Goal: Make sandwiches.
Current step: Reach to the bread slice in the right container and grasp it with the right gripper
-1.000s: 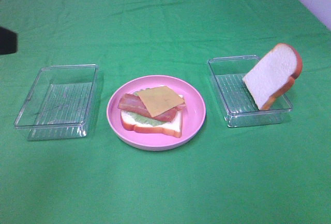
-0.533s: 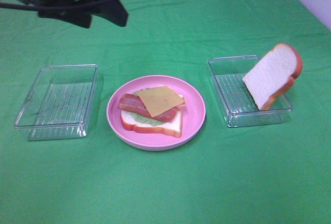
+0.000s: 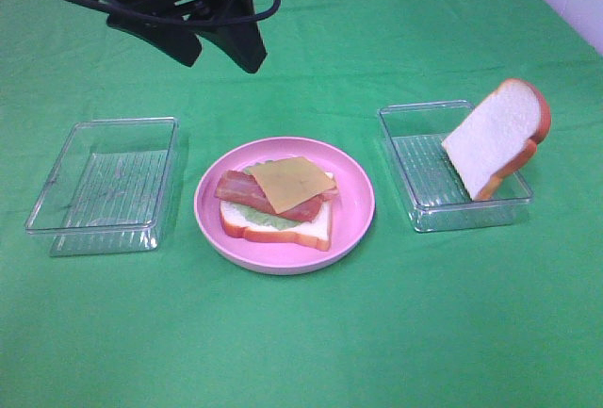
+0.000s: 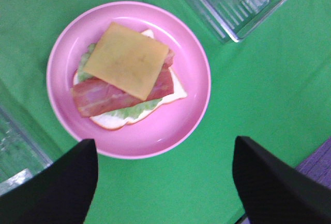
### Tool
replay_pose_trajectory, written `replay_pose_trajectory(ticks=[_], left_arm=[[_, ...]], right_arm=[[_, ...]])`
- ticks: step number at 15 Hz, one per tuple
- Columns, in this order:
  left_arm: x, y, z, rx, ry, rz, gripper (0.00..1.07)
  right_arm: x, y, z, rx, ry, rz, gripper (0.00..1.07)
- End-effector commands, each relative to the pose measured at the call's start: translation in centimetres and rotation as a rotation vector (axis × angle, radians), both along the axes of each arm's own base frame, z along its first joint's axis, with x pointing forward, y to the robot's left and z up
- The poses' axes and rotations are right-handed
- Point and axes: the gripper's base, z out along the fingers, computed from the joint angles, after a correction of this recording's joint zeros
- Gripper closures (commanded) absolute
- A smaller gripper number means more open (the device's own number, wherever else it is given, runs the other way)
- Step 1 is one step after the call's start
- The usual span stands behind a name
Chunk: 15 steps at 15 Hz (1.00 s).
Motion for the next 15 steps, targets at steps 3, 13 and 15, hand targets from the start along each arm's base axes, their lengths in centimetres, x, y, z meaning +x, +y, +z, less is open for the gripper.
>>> replay_pose_trajectory(ticks=[3,13,15], left_arm=[[-2.4,2.2,3.8,0.071,-0.087,0.014,0.37],[-12.9,8.4,2.2,0.109,-0.064,0.022,0.37],[-15.2,9.8,1.4,0.099,-0.081,0.026,0.37]], right_arm=[[0.0,-0.1,0.0,-0.006,-0.019,-0.005,0.32],[0.0,-0.1,0.0,-0.006,-0.019,-0.005,0.32],[0.0,-0.1,0.0,-0.006,-0.019,-0.005,0.32]])
